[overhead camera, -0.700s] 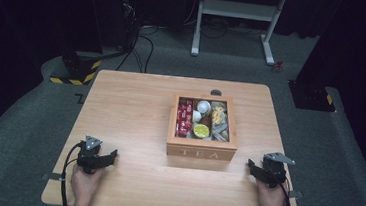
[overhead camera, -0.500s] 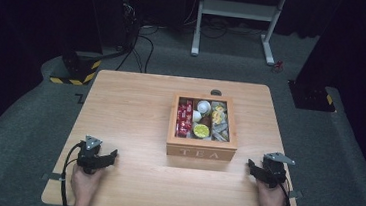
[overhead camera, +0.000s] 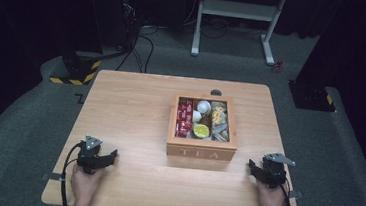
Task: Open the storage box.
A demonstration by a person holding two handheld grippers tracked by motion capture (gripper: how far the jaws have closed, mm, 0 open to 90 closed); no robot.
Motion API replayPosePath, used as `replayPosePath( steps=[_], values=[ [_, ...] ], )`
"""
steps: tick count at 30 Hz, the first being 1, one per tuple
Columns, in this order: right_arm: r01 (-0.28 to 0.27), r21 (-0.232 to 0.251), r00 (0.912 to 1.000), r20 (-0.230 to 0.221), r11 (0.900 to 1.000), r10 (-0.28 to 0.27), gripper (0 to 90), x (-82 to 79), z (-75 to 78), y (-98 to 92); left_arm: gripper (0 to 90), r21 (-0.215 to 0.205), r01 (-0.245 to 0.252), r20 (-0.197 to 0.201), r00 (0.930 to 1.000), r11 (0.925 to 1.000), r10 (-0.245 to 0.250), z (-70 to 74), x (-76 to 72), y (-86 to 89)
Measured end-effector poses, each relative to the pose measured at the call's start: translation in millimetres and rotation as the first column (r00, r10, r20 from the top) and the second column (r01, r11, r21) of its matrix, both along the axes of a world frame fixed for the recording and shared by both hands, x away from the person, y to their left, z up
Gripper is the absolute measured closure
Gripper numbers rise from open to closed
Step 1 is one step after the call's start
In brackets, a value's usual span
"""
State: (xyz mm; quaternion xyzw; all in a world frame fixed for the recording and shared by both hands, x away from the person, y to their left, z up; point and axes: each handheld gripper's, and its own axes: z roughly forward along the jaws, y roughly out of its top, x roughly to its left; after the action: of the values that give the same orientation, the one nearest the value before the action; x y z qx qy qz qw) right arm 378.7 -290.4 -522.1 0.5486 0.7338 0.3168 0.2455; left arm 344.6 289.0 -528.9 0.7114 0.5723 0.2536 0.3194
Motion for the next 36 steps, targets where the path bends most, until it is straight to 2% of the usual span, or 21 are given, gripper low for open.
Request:
replayPosePath(
  steps=[5, 8, 9, 11, 17, 18, 20, 22, 28, 31, 33, 36],
  values=[
    [0.002, 0.003, 1.0000, 0.005, 1.000, -0.002, 49.5, -2.6, 0.2, -0.7, 24.5, 0.000, 0.000, 0.000, 1.0000, 1.0000, 0.000, 0.0, 0.0, 0.0],
    [0.002, 0.002, 0.9995, 0.031, 1.000, -0.002, 53.2, -5.9, 1.1, -0.8, 24.5, 0.000, 0.000, 0.001, 1.0000, 1.0000, 0.000, 0.0, 0.0, 0.0],
    [-0.009, 0.018, 0.9984, 0.056, 1.000, 0.008, 55.4, -9.3, 2.6, -1.9, 24.5, 0.000, 0.000, 0.000, 1.0000, 1.0000, 0.000, 0.0, 0.0, 0.0],
    [-0.015, 0.032, 0.9981, 0.060, 0.999, 0.013, 57.9, -11.1, 3.1, -2.2, 24.5, 0.000, 0.000, 0.001, 1.0000, 1.0000, 0.000, 0.0, 0.0, 0.0],
    [-0.061, 0.057, 0.9965, 0.060, 0.997, 0.058, 63.2, -14.1, 3.6, 0.5, 24.5, 0.000, 0.000, 0.000, 1.0000, 1.0000, 0.000, 0.0, 0.0, 0.0],
    [-0.085, 0.047, 0.9942, 0.070, 0.995, 0.081, 65.1, -16.3, 3.9, 4.3, 24.5, 0.001, 0.000, 0.000, 1.0000, 1.0000, 0.000, 0.0, 0.0, 0.0],
    [-0.091, 0.049, 0.9936, 0.072, 0.995, 0.087, 66.3, -17.3, 4.2, 5.7, 24.5, 0.000, 0.000, 0.000, 1.0000, 1.0000, 0.000, 0.0, 0.0, 0.0],
    [-0.122, 0.063, 0.9904, 0.074, 0.991, 0.117, 69.4, -19.0, 4.2, 9.8, 24.5, 0.001, 0.001, 0.001, 1.0000, 1.0000, -0.001, 0.0, 0.1, 0.1],
    [-0.158, 0.096, 0.9860, 0.069, 0.983, 0.152, 72.9, -21.2, 3.3, 18.9, 24.5, 0.001, 0.000, 0.000, 1.0000, 1.0000, 0.000, 0.0, 0.1, 0.0],
    [-0.167, 0.100, 0.9846, 0.068, 0.981, 0.161, 74.1, -22.2, 3.2, 23.2, 24.5, 0.001, 0.001, 0.000, 1.0000, 1.0000, -0.001, 0.0, 0.1, 0.1],
    [-0.190, 0.085, 0.9804, 0.069, 0.978, 0.184, 74.5, -21.9, 2.5, 30.5, 24.5, 0.002, 0.001, 0.000, 1.0000, 1.0000, -0.001, 0.1, 0.1, 0.1],
    [-0.193, 0.078, 0.9803, 0.059, 0.978, 0.189, 74.5, -22.3, 1.9, 35.8, 24.5, 0.001, 0.000, 0.000, 1.0000, 1.0000, 0.000, 0.1, 0.1, 0.0]
  ],
)
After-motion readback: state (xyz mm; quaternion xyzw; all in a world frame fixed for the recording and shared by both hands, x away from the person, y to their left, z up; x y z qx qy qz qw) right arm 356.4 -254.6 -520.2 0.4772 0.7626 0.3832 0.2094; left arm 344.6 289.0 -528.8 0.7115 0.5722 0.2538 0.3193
